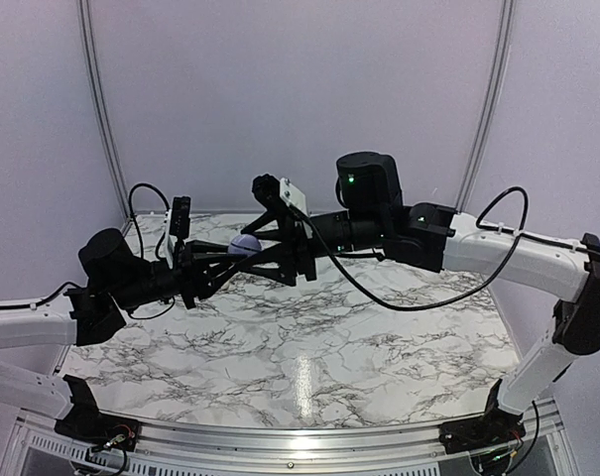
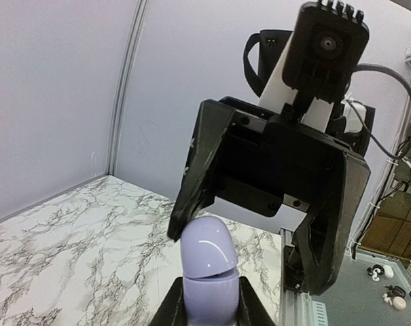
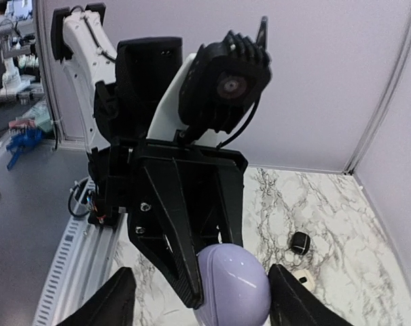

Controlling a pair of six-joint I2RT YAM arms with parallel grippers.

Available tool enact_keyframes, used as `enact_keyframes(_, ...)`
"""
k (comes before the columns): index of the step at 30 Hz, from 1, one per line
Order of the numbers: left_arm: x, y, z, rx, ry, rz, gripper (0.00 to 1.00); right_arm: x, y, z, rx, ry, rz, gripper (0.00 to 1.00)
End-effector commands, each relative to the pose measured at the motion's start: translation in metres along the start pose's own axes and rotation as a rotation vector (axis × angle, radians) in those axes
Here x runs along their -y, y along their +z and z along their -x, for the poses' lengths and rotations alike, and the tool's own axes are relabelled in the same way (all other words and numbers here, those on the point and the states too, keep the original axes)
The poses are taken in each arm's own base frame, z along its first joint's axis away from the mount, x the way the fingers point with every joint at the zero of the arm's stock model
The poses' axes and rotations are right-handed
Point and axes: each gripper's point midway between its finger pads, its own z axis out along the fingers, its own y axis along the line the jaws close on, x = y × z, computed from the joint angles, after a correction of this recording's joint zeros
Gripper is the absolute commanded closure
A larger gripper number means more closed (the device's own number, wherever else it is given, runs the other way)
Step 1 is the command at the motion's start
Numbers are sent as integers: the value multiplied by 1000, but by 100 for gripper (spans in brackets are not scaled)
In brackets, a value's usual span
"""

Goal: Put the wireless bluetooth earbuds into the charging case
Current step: Close the charging case with the earbuds.

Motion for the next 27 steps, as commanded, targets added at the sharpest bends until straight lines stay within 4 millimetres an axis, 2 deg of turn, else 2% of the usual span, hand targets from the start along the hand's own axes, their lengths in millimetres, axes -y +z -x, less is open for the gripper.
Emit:
enact_keyframes(1, -32, 5, -3, -9, -7, 124, 100, 16, -48, 33, 148, 33, -51, 25)
enact_keyframes(7, -65, 16, -51, -158, -108, 239, 100, 50, -89, 26, 197, 98, -185, 8)
enact_keyframes(13, -88, 33, -104, -284, -248, 269, 100, 69, -111, -1, 206, 215, -234, 2)
enact_keyframes(16, -97, 44, -128, -343, -328, 261, 100, 71, -116, -12, 203, 241, -243, 1)
enact_keyframes(22, -118, 61, -174, -434, -535, 266, 100, 76, -112, -36, 146, 276, -257, 1)
enact_keyframes(25, -126, 61, -190, -461, -585, 283, 100, 79, -109, -47, 122, 289, -269, 2)
enact_keyframes(27, -124, 60, -192, -467, -547, 275, 100, 81, -105, -62, 91, 302, -273, 5)
